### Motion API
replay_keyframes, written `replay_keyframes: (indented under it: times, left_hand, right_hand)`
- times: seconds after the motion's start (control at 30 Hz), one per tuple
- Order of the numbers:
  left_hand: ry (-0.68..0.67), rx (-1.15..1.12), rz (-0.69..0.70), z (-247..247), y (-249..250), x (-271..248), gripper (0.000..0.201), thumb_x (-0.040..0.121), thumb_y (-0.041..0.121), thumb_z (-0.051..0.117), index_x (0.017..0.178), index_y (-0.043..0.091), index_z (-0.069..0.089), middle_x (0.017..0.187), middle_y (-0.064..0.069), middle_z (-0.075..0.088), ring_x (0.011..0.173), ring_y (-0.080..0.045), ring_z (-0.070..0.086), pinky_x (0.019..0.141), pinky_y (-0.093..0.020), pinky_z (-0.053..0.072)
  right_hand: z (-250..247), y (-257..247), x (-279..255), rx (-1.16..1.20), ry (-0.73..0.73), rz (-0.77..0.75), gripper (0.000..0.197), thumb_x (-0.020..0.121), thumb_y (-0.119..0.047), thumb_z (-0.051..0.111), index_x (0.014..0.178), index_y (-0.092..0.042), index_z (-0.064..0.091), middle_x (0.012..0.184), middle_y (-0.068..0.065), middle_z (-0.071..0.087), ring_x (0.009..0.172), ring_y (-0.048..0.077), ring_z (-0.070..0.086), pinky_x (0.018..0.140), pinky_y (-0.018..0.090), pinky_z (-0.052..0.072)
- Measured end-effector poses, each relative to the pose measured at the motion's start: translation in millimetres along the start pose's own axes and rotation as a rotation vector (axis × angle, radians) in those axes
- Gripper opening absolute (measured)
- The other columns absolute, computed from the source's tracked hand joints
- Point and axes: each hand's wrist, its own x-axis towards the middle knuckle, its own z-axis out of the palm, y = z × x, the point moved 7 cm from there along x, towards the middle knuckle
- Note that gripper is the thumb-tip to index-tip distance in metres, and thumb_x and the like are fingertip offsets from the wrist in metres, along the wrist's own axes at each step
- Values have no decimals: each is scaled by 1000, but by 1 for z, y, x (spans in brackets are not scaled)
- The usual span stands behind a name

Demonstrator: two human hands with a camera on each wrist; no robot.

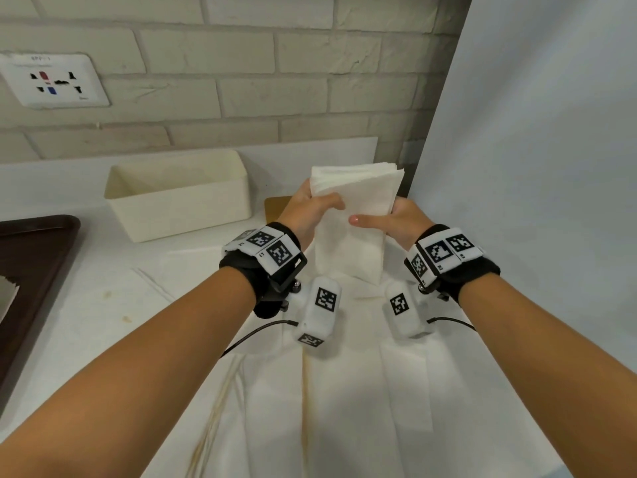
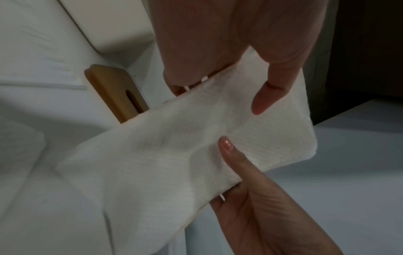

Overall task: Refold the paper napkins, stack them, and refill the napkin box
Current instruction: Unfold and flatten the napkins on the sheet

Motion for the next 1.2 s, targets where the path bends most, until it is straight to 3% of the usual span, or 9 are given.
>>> replay_keyframes:
  times: [0.17,0.3,0.37,0.57,0.83,0.97,1.03,1.13,1.2]
  left_hand:
    - [-6,23,-2,0,-4,-1,66,74,4,68,133,6,39,120,-10,57,110,-26,58,94,-38,49]
    - [-98,361,-107,-14,-22,1,63,70,23,79,127,14,54,125,-3,61,115,-20,58,105,-38,43]
    - [-93,346,-180,-25,-31,-4,46,79,23,72,123,16,59,124,-1,62,117,-18,56,108,-34,39]
    - [37,0,-84,-65,-20,-4,35,86,5,61,118,10,50,98,2,63,87,-10,61,72,-17,55]
    - [10,182,-129,-63,-52,-1,34,70,-9,69,91,14,57,91,-6,60,89,-22,58,83,-32,48]
    - [11,295,-216,-65,-71,-3,51,74,-6,71,122,4,56,124,-15,60,119,-28,54,107,-41,39]
    - [14,314,-213,-65,-71,-3,53,73,-5,72,123,3,56,127,-15,59,120,-27,54,108,-40,38]
    - [-22,261,-177,-64,-64,1,57,70,0,76,123,4,57,125,-13,61,117,-24,57,107,-39,40]
    - [-23,260,-181,-66,-61,2,52,72,3,76,121,8,59,121,-9,64,115,-23,59,107,-37,41]
  right_hand:
    - [-4,-13,-2,134,88,1,60,57,-24,86,110,-4,64,112,13,68,105,29,64,93,45,51]
    - [-16,-32,-9,536,80,-6,21,81,-3,66,101,-5,61,107,10,66,98,24,64,79,36,58]
    - [-25,-33,-9,591,41,-36,22,85,0,59,105,-8,58,113,9,64,100,21,63,78,32,58]
    - [-40,8,-14,305,-12,85,26,82,1,62,105,-12,58,117,7,62,107,21,59,77,26,58]
    - [-31,61,-2,-390,56,288,78,68,-29,80,133,-5,44,136,12,51,126,29,47,108,42,37]
    - [-32,71,-3,-317,64,309,69,72,-27,77,129,-5,46,131,12,54,123,30,49,106,41,39]
    - [-32,68,-5,-289,64,293,75,64,-33,82,126,-6,50,127,12,57,120,30,52,105,43,41]
    - [-42,76,6,-147,74,250,91,26,-46,88,108,-16,60,120,10,63,114,29,58,100,45,46]
    - [-44,79,7,-70,42,241,83,23,-40,90,99,-21,63,117,8,65,112,27,59,100,46,46]
